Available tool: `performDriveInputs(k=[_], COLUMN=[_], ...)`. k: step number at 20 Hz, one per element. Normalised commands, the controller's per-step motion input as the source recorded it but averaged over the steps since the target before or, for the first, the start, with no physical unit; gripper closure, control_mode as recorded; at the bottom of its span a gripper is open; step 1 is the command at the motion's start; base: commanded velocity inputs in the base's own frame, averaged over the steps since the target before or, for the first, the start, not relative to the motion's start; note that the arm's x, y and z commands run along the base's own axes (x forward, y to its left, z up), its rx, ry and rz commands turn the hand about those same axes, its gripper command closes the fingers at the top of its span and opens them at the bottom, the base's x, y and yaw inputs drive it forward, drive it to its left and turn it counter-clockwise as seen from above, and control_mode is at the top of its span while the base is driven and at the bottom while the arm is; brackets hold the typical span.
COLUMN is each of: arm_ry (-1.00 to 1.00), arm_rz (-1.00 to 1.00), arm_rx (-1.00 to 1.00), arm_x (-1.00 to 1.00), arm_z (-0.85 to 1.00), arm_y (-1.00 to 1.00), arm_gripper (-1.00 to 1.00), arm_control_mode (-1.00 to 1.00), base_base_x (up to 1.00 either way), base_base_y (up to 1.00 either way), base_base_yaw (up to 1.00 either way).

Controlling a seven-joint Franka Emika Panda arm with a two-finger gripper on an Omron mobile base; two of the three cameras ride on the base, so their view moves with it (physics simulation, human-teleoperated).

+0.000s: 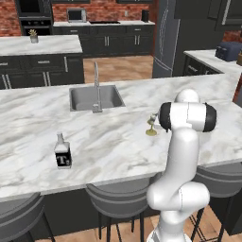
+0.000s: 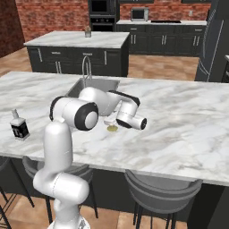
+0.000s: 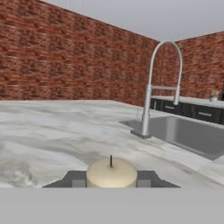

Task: Get the candle and the liquor from the cabinet and move them to the dining counter.

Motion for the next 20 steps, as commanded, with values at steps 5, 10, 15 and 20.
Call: performDriveInputs(k=[5,10,15,20], arm_ry=[-0.01,0.0,0.0,0.0], arm_rz=[0.0,0.0,0.0,0.0], arm_rx=[0.0,0.0,0.0,0.0], arm_x=[0.0,0.03,0.0,0.0], arm_z=[-0.21,-0.21,0.0,0.0], arm_y=[0.02,0.03,0.0,0.0], arm_gripper=[1.0,1.0,1.0,-1.0], arm_control_mode=[-1.0,-1.0,-1.0,-1.0], base_base_x=[0.0,0.0,0.0,0.0], base_base_y=[0.0,0.0,0.0,0.0], base_base_yaw=[0.0,0.0,0.0,0.0])
